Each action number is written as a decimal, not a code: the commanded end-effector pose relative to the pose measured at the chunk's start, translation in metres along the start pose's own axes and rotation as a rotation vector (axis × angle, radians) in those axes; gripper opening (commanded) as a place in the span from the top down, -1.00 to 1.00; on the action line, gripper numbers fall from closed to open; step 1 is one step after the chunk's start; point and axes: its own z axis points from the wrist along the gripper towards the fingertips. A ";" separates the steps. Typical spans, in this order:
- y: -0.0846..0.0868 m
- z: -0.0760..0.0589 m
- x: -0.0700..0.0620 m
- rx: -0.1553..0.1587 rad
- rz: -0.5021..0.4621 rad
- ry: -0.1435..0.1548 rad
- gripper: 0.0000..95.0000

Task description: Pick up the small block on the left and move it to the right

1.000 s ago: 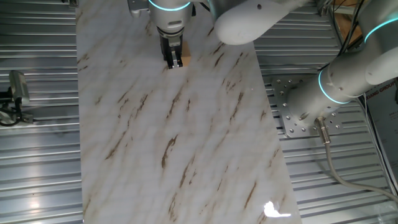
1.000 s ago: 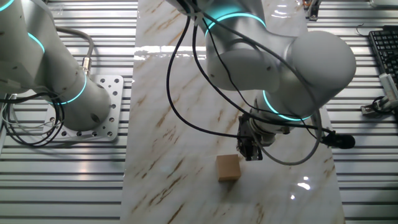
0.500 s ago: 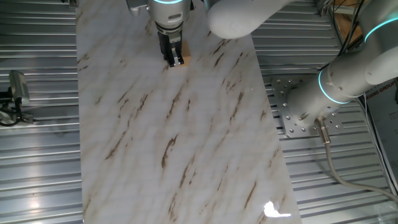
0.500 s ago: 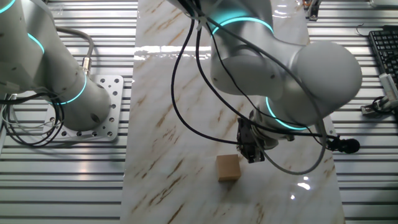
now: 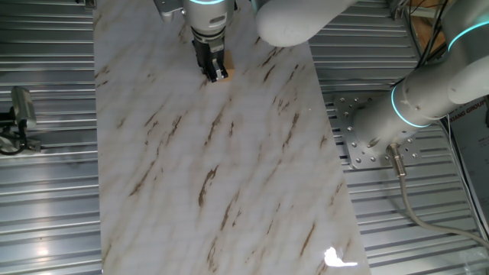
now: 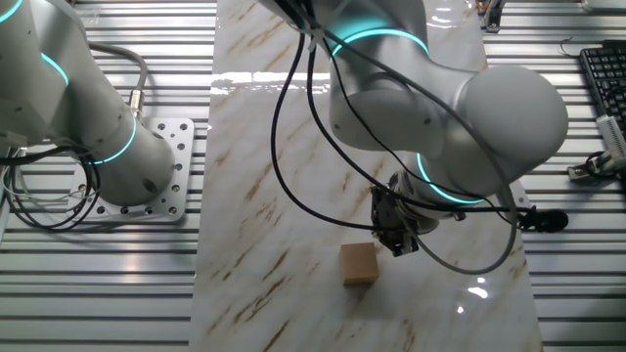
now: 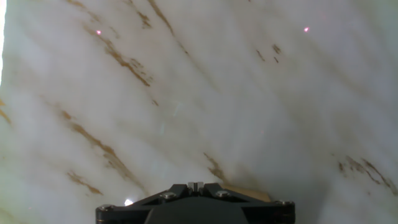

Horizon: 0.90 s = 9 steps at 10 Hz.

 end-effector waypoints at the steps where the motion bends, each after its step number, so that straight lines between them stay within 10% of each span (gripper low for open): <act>1: 0.000 0.000 -0.001 0.009 -0.003 0.000 1.00; 9: 0.000 0.000 -0.001 0.050 -0.005 0.013 1.00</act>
